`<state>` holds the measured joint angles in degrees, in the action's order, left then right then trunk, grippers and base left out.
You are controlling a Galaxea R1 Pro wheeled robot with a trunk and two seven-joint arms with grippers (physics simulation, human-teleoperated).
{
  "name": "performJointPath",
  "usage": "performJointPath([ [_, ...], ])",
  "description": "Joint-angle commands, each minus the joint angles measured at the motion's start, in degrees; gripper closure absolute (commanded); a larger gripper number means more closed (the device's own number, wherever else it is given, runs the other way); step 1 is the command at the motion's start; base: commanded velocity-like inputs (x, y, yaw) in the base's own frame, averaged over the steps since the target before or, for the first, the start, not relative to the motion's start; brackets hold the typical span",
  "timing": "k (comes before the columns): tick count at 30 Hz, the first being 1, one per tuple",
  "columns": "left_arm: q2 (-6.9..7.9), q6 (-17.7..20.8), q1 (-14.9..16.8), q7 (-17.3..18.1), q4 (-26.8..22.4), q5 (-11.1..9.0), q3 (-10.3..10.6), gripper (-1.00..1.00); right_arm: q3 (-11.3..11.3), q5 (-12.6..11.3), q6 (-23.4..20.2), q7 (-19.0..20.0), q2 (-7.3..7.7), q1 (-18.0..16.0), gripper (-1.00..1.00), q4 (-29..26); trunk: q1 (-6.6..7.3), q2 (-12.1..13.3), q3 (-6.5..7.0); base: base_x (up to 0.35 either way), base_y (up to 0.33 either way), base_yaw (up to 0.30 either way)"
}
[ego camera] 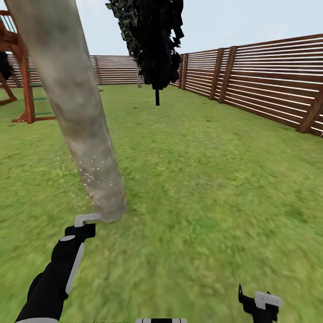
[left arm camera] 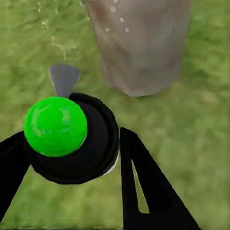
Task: In the garden, pick up the pesticide atomizer on the floor and spray pesticide onto both trees until each tree trunk is fully covered.
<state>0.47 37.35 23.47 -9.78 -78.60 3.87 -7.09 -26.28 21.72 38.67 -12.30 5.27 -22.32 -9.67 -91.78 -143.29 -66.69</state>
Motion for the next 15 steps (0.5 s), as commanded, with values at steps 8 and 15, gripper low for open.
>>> performJointPath([
  [8,0.06,-0.1,0.2,-0.1,5.5,0.0,-0.2,1.0,0.0,0.0,0.0,0.0,0.0,0.0,-1.0,0.0,0.0,0.0,0.0,0.002,-0.275,0.276],
  [15,0.22,-0.1,0.2,-0.2,7.8,-0.2,-0.2,1.0,0.0,0.0,0.0,0.0,0.0,0.0,-1.0,0.0,0.0,0.0,0.0,0.041,-0.272,0.041],
])
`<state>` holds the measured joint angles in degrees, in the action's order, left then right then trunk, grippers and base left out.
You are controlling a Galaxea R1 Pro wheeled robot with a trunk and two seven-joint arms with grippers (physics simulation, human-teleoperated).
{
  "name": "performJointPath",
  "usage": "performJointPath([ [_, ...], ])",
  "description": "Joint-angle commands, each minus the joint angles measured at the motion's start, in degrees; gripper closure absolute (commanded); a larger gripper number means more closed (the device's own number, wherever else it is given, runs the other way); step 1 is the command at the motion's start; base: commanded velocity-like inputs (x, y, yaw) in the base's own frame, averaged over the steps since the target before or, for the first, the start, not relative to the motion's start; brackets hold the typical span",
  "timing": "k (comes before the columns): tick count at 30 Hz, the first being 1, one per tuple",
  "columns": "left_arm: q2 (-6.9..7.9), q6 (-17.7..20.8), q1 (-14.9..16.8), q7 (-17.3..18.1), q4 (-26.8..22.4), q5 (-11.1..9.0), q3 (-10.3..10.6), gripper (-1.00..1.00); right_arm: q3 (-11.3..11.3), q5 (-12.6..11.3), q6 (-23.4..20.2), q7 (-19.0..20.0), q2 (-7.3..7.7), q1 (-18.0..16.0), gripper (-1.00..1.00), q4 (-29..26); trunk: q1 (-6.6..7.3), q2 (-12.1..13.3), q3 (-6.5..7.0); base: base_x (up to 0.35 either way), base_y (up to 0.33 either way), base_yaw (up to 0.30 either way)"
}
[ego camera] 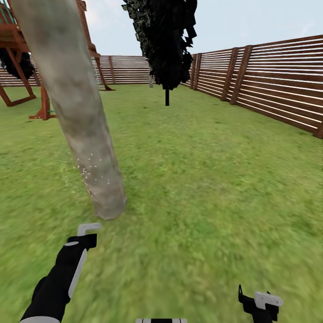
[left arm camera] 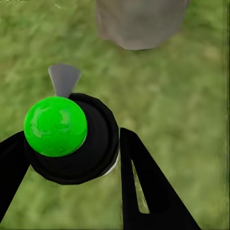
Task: In the garden, pick up the pesticide atomizer on the floor and spray pesticide onto both trees until each tree trunk is fully covered.
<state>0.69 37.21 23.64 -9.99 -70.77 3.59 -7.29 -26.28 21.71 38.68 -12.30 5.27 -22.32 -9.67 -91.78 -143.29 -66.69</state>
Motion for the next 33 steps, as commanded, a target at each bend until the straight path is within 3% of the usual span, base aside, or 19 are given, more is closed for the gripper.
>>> performJointPath([
  [1,0.01,0.0,0.0,0.0,0.0,0.0,0.0,1.0,0.0,0.0,0.0,0.0,0.0,0.0,-1.0,0.0,0.0,0.0,0.0,0.189,-0.228,0.001],
  [7,0.01,0.0,0.0,-0.1,0.0,0.0,0.0,1.0,0.0,0.0,0.0,0.0,0.0,0.0,-1.0,0.0,0.0,0.0,0.0,0.236,-0.187,0.016],
  [12,0.16,0.0,0.0,-0.2,0.1,0.0,0.0,1.0,0.0,0.0,0.0,0.0,0.0,0.0,-1.0,0.0,0.0,0.0,0.0,0.245,-0.177,0.249],
  [15,0.11,-1.0,0.6,-0.1,4.8,-0.1,-0.1,1.0,0.0,0.0,0.0,0.0,0.0,0.0,-1.0,0.0,0.0,0.0,0.0,0.245,-0.177,0.272],
  [17,0.4,-5.4,0.6,-0.1,8.3,0.0,-0.8,1.0,0.0,0.0,0.0,0.0,0.0,0.0,-1.0,0.0,0.0,0.0,0.0,0.245,-0.177,0.16],
  [19,0.82,-13.3,0.7,0.0,14.3,0.1,-4.4,1.0,0.0,0.0,0.0,0.0,0.0,0.0,-1.0,0.0,0.0,0.0,0.0,0.268,-0.153,0.035],
  [21,0.95,-16.1,0.8,0.1,18.3,0.3,-5.9,1.0,0.0,0.0,0.0,0.0,0.0,0.0,-1.0,0.0,0.0,0.0,0.0,0.266,-0.107,0.006],
  [28,0.1,-16.5,0.8,-0.1,18.4,0.2,-5.9,1.0,0.0,0.0,0.0,0.0,0.0,0.0,-1.0,0.0,0.0,0.0,0.0,0.037,-0.012,0.001],
  [33,2.12,-16.9,0.2,0.5,10.7,-0.2,-7.9,1.0,0.0,0.0,0.0,0.0,0.0,0.0,-1.0,0.0,0.0,0.0,0.0,0.0,0.0,0.0],
])
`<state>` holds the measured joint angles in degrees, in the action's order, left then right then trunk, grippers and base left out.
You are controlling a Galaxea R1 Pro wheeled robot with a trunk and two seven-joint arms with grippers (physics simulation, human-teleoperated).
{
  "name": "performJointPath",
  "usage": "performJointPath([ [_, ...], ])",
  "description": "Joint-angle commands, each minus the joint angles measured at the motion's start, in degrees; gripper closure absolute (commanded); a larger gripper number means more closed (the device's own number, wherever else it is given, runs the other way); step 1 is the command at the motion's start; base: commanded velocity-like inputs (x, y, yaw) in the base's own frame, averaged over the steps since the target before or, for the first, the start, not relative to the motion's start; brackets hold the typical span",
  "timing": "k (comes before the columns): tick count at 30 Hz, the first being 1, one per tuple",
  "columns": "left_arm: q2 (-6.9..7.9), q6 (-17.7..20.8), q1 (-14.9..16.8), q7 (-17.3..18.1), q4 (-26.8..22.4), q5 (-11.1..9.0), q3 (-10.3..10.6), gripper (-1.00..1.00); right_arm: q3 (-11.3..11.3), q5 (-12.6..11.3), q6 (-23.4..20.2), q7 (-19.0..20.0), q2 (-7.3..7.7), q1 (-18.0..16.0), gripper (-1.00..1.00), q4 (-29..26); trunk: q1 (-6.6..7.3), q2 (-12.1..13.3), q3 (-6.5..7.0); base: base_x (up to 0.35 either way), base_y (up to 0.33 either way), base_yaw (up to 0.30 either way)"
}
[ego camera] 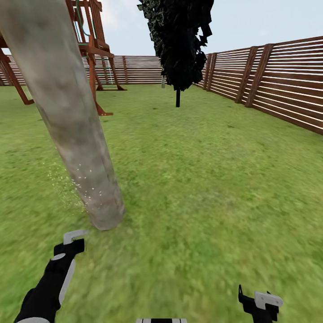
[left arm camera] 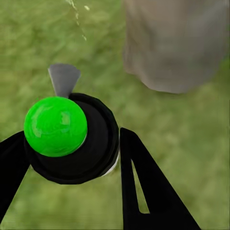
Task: In the garden, pick up the pesticide atomizer on the floor and spray pesticide onto both trees until each tree trunk is fully covered.
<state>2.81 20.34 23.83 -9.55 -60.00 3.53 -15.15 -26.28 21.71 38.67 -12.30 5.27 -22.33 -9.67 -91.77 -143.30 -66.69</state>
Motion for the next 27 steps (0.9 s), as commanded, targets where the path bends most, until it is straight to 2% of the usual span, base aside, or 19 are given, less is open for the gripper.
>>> performJointPath([
  [1,-0.3,-0.1,0.0,0.2,-1.4,-0.2,0.1,1.0,0.0,0.0,0.0,0.0,0.0,0.0,-1.0,0.0,0.0,0.0,0.0,0.0,0.0,0.0],
  [4,-2.11,-0.2,0.0,-0.2,-2.2,-0.3,6.2,1.0,0.0,0.0,0.0,0.0,0.0,0.0,-1.0,0.0,0.0,0.0,0.0,0.0,0.0,0.0],
  [5,-2.27,-0.2,0.1,-0.4,-2.2,-0.2,7.2,1.0,0.0,0.0,0.0,0.0,0.0,0.0,-1.0,0.0,0.0,0.0,0.0,0.0,0.0,0.0],
  [7,-1.98,-0.1,0.1,-0.7,-2.5,0.0,7.6,1.0,0.0,0.0,0.0,0.0,0.0,0.0,-1.0,0.0,0.0,0.0,0.0,0.0,-0.014,0.0],
  [9,-1.91,-0.1,0.0,-1.4,-2.9,0.0,7.0,1.0,0.0,0.0,0.0,0.0,0.0,0.0,-1.0,0.0,0.0,0.0,0.0,0.0,-0.158,0.002],
  [13,-2.36,-0.1,-0.2,-4.4,-3.0,0.1,7.2,1.0,-0.1,0.0,0.0,0.0,0.0,0.0,-1.0,0.0,0.0,0.0,0.0,0.0,-0.253,0.194],
  [18,-2.37,-0.2,-0.2,-4.8,-3.0,0.2,7.1,1.0,0.0,0.0,0.0,-0.1,0.0,0.0,-1.0,0.0,0.0,0.0,0.0,0.0,-0.272,0.255],
  [27,-2.37,-0.2,-0.2,-4.9,-3.0,0.0,6.9,1.0,0.0,0.0,0.0,0.0,0.0,0.0,-1.0,0.0,0.0,0.0,0.0,0.0,-0.273,0.017],
])
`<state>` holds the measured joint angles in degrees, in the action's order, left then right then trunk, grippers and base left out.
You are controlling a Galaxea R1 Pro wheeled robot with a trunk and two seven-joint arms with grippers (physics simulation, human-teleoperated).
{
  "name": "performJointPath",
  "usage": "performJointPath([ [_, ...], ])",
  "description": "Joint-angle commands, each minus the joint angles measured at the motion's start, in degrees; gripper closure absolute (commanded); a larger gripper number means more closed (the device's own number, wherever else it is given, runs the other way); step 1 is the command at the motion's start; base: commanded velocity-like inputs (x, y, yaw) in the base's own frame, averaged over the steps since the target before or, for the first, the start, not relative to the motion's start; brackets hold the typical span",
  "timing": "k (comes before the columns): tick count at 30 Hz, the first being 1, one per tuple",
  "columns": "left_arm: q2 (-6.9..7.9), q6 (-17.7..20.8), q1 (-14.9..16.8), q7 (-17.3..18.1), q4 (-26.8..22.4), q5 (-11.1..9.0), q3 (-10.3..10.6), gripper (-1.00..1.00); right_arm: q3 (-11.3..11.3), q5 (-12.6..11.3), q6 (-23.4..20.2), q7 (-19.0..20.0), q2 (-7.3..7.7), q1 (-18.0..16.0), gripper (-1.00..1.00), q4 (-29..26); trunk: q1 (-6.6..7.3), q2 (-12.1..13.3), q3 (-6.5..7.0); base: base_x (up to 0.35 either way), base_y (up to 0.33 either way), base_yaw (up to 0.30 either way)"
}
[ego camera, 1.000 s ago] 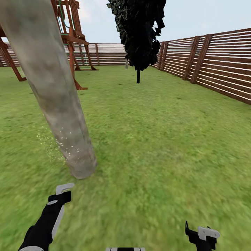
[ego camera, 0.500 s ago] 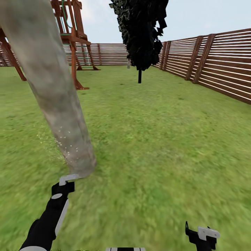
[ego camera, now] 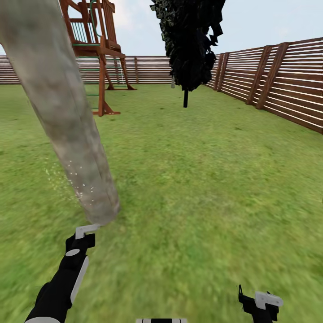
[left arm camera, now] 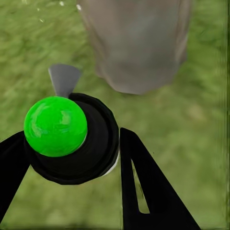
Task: In the garden, pick up the pesticide atomizer on the floor and spray pesticide onto both trees until each tree trunk is fully covered.
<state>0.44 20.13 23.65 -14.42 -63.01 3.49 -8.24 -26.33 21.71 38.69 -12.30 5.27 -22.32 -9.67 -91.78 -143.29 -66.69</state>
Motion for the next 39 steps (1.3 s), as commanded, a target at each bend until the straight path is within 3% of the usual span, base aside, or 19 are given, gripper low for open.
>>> performJointPath([
  [1,0.02,0.0,0.0,0.0,0.0,0.0,0.0,1.0,0.0,0.0,0.0,0.0,0.0,0.0,-1.0,0.0,0.0,0.0,0.0,0.0,-0.273,0.0],
  [19,0.0,0.0,0.0,0.0,0.0,0.0,-0.1,1.0,0.0,0.0,0.0,0.0,0.0,0.0,-1.0,0.1,0.0,0.0,0.0,0.079,-0.266,0.215],
  [29,0.0,0.0,0.0,0.0,0.0,0.0,0.0,1.0,0.0,0.0,0.0,0.0,0.0,0.0,-1.0,0.0,0.0,0.0,0.0,0.18,-0.239,0.015],
  [39,0.0,0.1,0.0,-0.1,0.0,0.0,-0.1,1.0,0.0,0.0,0.0,0.0,-0.08,0.0,-1.0,0.1,0.0,0.0,0.0,0.009,-0.272,0.268],
])
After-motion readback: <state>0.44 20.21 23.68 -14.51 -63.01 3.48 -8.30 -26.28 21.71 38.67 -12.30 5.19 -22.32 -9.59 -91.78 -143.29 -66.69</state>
